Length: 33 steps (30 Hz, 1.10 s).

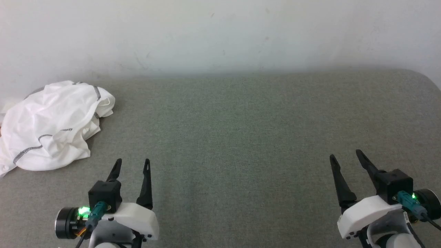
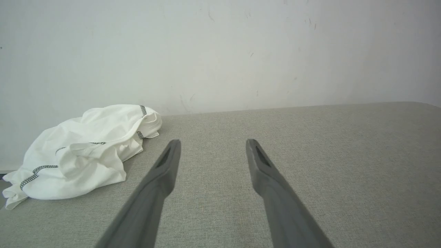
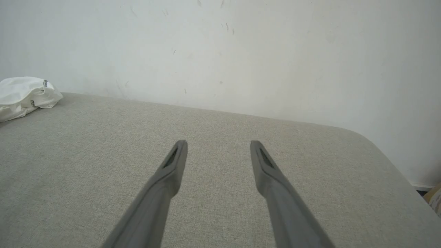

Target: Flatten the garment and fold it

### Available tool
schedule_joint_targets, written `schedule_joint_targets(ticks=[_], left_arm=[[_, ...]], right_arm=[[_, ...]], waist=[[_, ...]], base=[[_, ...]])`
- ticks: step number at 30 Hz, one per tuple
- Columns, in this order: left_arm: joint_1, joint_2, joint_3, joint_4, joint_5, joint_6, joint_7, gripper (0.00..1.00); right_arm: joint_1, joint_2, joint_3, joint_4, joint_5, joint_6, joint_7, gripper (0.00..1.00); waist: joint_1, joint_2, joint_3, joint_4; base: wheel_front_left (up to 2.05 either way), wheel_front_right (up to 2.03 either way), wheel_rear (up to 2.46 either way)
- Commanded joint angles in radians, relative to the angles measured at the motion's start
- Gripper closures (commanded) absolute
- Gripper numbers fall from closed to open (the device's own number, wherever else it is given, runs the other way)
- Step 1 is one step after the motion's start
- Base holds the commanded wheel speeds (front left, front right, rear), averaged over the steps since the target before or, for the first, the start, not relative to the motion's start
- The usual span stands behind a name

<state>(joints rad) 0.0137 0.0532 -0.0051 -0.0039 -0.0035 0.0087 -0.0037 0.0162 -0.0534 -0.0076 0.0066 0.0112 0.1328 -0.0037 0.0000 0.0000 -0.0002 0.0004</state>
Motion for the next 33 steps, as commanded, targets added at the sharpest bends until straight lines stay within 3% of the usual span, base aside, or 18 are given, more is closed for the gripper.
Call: schedule_joint_targets(ticks=[1, 18, 33], left_arm=[[0.009, 0.002, 0.002, -0.005, -0.001, -0.003, -0.012, 0.0], [0.031, 0.006, 0.009, -0.019, -0.005, -0.007, -0.045, 0.0], [0.052, 0.005, 0.023, -0.036, -0.015, -0.007, -0.077, 0.0]], right_arm=[[0.005, 0.0, -0.011, 0.002, 0.012, 0.0, -0.012, 0.0], [0.014, 0.001, -0.048, 0.006, 0.035, 0.0, -0.046, 0.0], [0.014, 0.001, -0.064, 0.004, 0.04, -0.001, -0.077, 0.0]], waist=[[0.0, 0.0, 0.0, 0.0], [0.0, 0.0, 0.0, 0.01], [0.0, 0.0, 0.008, 0.07]], base=[[0.0, 0.0, 0.0], [0.0, 0.0, 0.0], [0.0, 0.0, 0.0]])
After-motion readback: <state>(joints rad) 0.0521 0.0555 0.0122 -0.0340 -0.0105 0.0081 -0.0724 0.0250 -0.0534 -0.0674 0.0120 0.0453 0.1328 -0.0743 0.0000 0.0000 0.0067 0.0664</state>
